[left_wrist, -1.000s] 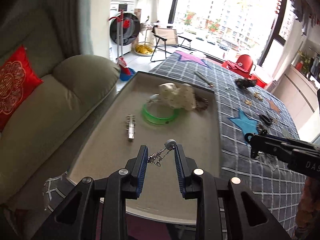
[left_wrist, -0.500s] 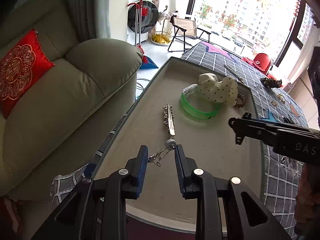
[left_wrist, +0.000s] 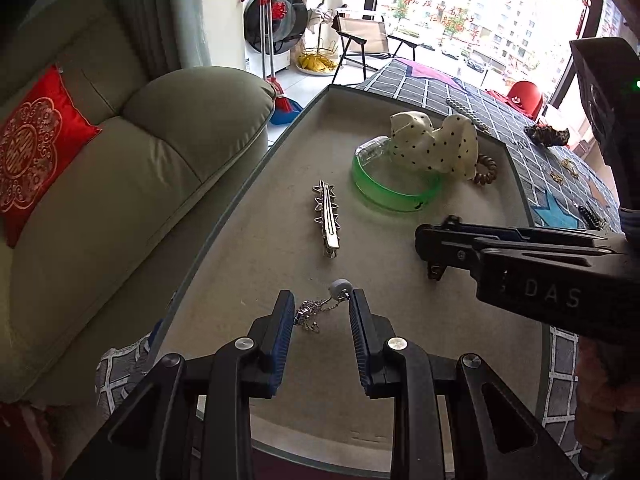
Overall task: Organize jewelry
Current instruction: 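Carry the silver charm and black claw clip into the white tray and open both tools, then move both tools back over the jewelry on the bed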
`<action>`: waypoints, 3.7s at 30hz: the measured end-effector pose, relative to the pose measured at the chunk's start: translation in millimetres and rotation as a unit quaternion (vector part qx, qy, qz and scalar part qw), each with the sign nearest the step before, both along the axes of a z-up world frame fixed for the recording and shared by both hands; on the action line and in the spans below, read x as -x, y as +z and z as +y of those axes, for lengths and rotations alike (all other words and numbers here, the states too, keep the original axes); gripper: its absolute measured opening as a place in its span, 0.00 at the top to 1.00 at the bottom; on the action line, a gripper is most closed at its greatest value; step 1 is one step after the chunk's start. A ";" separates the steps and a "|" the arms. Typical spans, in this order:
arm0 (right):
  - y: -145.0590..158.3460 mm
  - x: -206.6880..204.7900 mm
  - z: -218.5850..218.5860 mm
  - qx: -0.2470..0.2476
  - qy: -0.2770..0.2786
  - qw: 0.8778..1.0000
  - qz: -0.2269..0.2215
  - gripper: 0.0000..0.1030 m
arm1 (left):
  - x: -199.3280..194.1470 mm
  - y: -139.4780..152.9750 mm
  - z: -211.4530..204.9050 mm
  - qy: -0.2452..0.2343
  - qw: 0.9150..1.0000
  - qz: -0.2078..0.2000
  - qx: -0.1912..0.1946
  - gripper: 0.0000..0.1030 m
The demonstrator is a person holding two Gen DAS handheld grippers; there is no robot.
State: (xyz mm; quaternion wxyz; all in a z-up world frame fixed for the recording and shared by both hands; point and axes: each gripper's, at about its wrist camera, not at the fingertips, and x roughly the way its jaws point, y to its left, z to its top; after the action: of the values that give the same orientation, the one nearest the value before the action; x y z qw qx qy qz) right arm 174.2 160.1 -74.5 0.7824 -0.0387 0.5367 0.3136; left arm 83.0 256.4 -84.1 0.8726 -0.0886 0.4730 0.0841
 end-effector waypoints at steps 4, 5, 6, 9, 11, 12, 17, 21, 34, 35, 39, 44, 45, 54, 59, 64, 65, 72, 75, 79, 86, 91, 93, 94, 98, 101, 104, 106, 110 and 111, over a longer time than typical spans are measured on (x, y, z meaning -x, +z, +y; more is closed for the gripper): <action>-0.8 -0.1 -0.1 0.002 0.002 1.000 -0.005 0.68 | -2.0 -3.9 -1.8 -0.003 1.000 0.007 -0.006 0.71; -0.7 0.1 0.2 0.004 0.003 1.000 -0.005 0.68 | -2.8 -4.5 -2.7 -0.003 1.000 0.010 -0.008 0.71; -0.4 0.3 1.1 0.005 0.004 1.000 -0.006 0.68 | -3.5 -5.2 -3.0 -0.005 1.000 0.012 -0.008 0.71; -0.3 -0.3 2.6 0.003 0.007 1.000 -0.002 0.65 | -4.4 -5.4 -5.5 -0.005 1.000 0.015 -0.016 0.50; 0.3 -0.8 2.3 -0.001 0.009 1.000 0.003 0.58 | -2.9 -3.2 -6.1 0.002 1.000 0.005 -0.020 0.31; 2.2 -0.5 1.4 -0.004 0.009 1.000 0.004 0.54 | -0.9 -1.0 -6.4 0.004 1.000 -0.003 -0.024 0.31; 14.1 2.8 -8.6 -0.019 -0.001 1.000 -0.005 0.43 | -1.2 4.5 -9.5 0.000 0.999 -0.005 -0.033 0.31; 27.4 6.6 -21.9 -0.035 -0.013 0.999 -0.013 0.36 | -0.4 7.0 -10.4 0.005 0.999 -0.002 -0.036 0.31; 49.3 29.0 -67.6 -0.073 -0.044 0.996 -0.010 0.21 | 14.7 27.1 -18.1 0.016 0.999 -0.017 -0.041 0.00; 49.6 31.5 -72.6 -0.076 -0.047 0.996 -0.009 0.21 | 16.4 29.5 -20.8 0.013 0.999 -0.018 -0.041 0.00; 52.0 40.2 -90.9 -0.088 -0.058 0.994 -0.004 0.19 | 22.5 38.4 -31.1 0.004 0.999 -0.022 -0.043 0.00; 54.9 52.0 -113.1 -0.098 -0.071 0.993 -0.006 0.19 | 30.1 50.1 -48.8 -0.009 0.999 -0.027 -0.043 0.00; 55.0 53.9 -117.2 -0.098 -0.073 0.992 -0.006 0.18 | 30.6 51.8 -51.9 -0.012 0.999 -0.028 -0.044 0.00; 54.2 66.6 -165.2 -0.115 -0.119 0.986 -0.017 0.18 | 34.7 64.2 -96.8 -0.053 0.997 -0.031 -0.050 0.00; 54.4 71.4 -195.5 -0.131 -0.146 0.980 -0.023 0.18 | 36.4 70.3 -122.1 -0.074 0.995 -0.031 -0.057 0.00; 50.1 76.4 -230.5 -0.139 -0.178 0.974 -0.026 0.18 | 37.5 73.7 -146.1 -0.094 0.993 -0.030 -0.062 0.00; 48.5 77.0 -237.7 -0.140 -0.185 0.972 -0.025 0.18 | 37.2 73.7 -150.5 -0.098 0.993 -0.029 -0.063 0.00; 36.7 82.2 -293.2 -0.143 -0.235 0.961 -0.026 0.18 | 33.5 71.4 -192.0 -0.134 0.989 -0.021 -0.063 0.00; 33.8 85.2 -316.6 -0.141 -0.256 0.956 -0.032 0.18 | 30.3 68.2 -207.1 -0.145 0.987 -0.016 -0.064 0.00; 29.1 86.8 -343.8 -0.139 -0.279 0.949 -0.035 0.18 | 23.8 60.1 -226.5 -0.155 0.986 -0.006 -0.064 0.00; 13.5 78.8 -377.8 -0.120 -0.301 0.946 -0.001 0.18 | 8.0 42.3 -249.0 -0.162 0.985 0.013 -0.059 0.00; 3.5 69.5 -385.1 -0.108 -0.295 0.949 0.016 0.18 | 0.8 30.6 -252.3 -0.164 0.985 0.026 -0.051 0.00; 2.5 66.2 -383.1 -0.105 -0.289 0.951 0.016 0.18 | -1.4 26.9 -252.7 -0.163 0.985 0.027 -0.051 0.00; 2.5 64.4 -381.1 -0.104 -0.286 0.952 0.016 0.18 | -2.4 25.8 -252.5 -0.163 0.985 0.028 -0.051 0.00; 3.9 55.0 -365.0 -0.101 -0.266 0.958 0.013 0.18 | -5.4 20.3 -251.6 -0.161 0.985 0.032 -0.048 0.00; 3.8 46.7 -352.2 -0.102 -0.254 0.962 0.013 0.18 | -7.3 17.5 -250.5 -0.160 0.985 0.032 -0.046 0.00; 3.3 37.5 -339.3 -0.101 -0.245 0.964 0.010 0.18 | -8.3 16.2 -249.5 -0.160 0.986 0.031 -0.044 0.00; 1.7 30.8 -331.8 -0.100 -0.239 0.966 0.010 0.18 | -9.7 15.1 -249.1 -0.160 0.986 0.030 -0.043 0.00; -4.7 19.2 -321.1 -0.093 -0.234 0.968 0.012 0.18 | -11.1 13.0 -247.0 -0.159 0.986 0.030 -0.039 0.00; -6.7 16.1 -318.6 -0.090 -0.234 0.968 0.012 0.19 | -11.0 12.5 -246.2 -0.158 0.986 0.030 -0.039 0.00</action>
State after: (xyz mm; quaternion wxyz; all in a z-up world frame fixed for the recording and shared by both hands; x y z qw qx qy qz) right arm 158.1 -158.5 -81.2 0.8278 0.1621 0.5097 0.1691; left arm 93.9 10.3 -71.6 0.8630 0.0238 0.5035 -0.0343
